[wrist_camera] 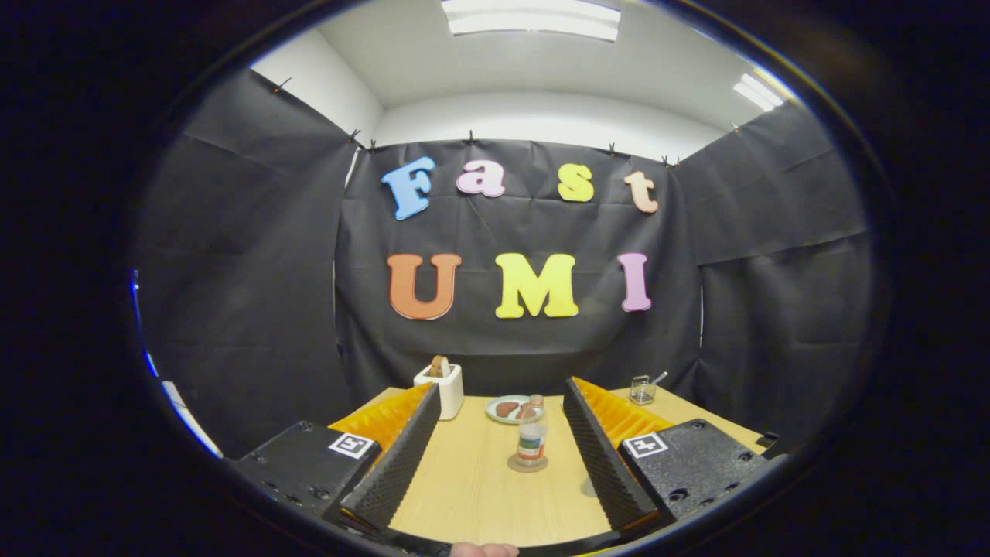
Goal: Take the bottle from table, then pour the juice into the cup, finally place the bottle on the coaster
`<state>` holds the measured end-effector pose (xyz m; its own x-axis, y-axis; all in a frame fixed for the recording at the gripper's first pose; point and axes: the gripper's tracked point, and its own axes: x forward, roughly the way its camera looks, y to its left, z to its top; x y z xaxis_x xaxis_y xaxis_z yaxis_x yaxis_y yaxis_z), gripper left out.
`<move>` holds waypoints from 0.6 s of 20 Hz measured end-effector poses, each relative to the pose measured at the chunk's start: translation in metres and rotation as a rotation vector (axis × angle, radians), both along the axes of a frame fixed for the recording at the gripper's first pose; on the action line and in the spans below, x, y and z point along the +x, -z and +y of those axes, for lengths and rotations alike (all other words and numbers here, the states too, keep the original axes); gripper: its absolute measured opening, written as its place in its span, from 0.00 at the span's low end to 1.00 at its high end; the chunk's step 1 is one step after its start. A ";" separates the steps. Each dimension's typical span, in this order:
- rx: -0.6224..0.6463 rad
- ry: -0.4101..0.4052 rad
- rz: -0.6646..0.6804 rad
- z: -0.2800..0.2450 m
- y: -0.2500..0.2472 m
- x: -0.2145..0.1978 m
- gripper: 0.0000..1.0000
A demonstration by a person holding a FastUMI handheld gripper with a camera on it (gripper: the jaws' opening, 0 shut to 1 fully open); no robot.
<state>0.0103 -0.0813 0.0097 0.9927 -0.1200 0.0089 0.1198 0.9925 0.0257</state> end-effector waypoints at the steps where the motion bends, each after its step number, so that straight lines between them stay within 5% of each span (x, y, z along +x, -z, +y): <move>1: 0.004 0.003 -0.005 -0.003 -0.003 0.000 1.00; 12: 0.032 -0.004 -0.029 -0.015 -0.005 0.006 1.00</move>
